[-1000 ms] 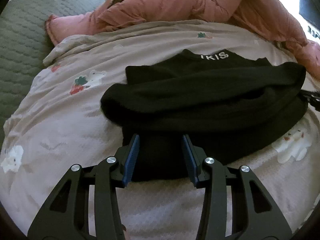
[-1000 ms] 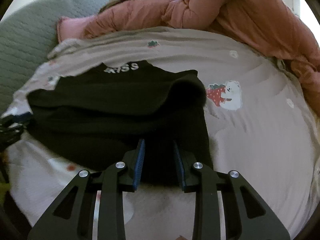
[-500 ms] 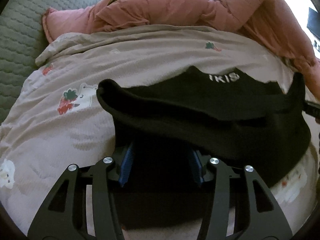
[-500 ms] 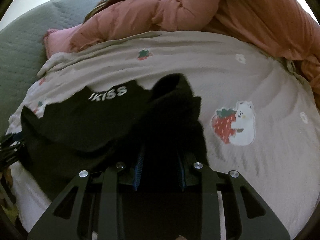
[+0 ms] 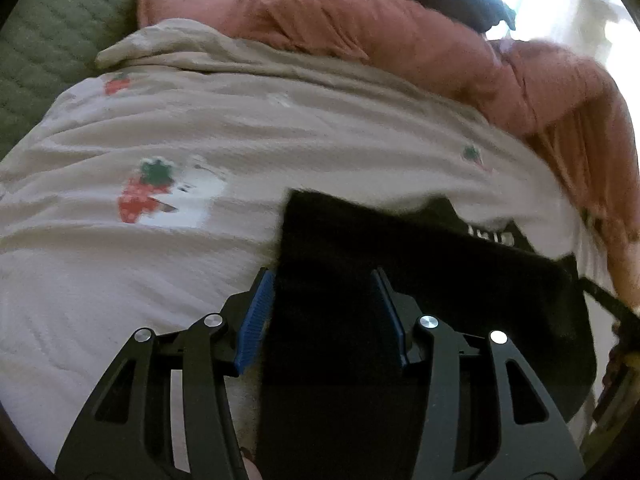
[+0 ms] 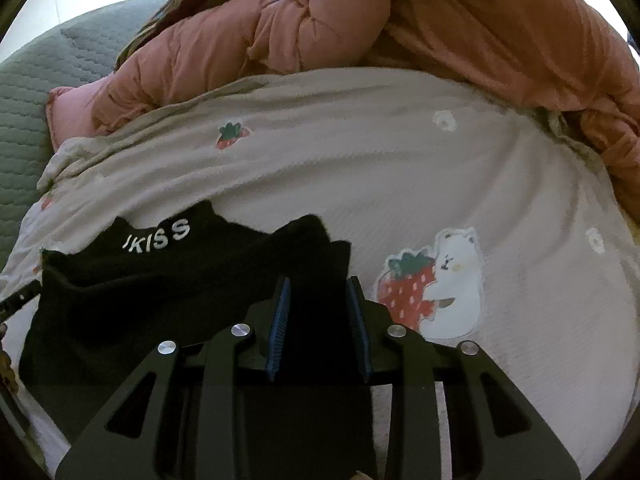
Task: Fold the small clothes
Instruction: 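Fold the held edge over toward the collar and open both tools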
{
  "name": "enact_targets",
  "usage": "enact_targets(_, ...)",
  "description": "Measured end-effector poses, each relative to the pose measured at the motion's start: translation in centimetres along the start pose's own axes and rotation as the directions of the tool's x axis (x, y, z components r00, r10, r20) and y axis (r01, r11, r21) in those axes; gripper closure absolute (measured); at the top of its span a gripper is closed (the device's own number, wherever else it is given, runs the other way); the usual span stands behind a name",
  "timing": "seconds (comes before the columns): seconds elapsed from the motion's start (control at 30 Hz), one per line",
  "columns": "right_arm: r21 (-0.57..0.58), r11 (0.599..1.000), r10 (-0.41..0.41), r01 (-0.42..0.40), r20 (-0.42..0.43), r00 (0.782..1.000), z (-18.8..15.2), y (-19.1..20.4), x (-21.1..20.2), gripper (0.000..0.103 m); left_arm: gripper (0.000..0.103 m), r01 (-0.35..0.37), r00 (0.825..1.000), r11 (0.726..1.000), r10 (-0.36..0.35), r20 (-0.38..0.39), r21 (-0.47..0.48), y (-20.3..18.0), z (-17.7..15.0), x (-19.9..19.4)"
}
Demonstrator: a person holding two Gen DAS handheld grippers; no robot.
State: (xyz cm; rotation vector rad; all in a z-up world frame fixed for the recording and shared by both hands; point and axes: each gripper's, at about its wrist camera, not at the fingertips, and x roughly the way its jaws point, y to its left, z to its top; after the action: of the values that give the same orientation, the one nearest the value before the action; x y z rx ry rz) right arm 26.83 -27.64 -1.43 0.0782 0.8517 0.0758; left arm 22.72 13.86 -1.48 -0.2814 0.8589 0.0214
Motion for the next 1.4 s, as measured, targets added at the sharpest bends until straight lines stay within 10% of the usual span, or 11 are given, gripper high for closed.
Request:
enact_targets(0.5,-0.031,1.000,-0.003,0.002,-0.029,1.000,1.4,1.3,3.6,0.062,0.058,0.064,0.996,0.997,-0.061,-0.061,0.041,0.5,-0.3,2.3)
enact_targets(0.7,-0.041,0.999,0.005,-0.005,-0.003,1.000,0.6,1.4,3.2,0.091,0.098,0.035,0.998,0.993,-0.029,-0.047,0.115,-0.4,-0.7,2.3)
enact_targets(1.03,0.014,0.997,0.072,-0.075,0.158,0.985,3.0,-0.8,-1.6,0.095,0.100,0.090,0.990,0.994,-0.097,0.105,0.064,0.9,1.0,-2.2)
enact_targets(1.4,0.069,0.998,-0.003,0.001,0.032,0.999,1.8,-1.4,4.1,0.095,0.099,0.037,0.999,0.996,-0.039,0.017,0.084,0.8,0.7,2.7)
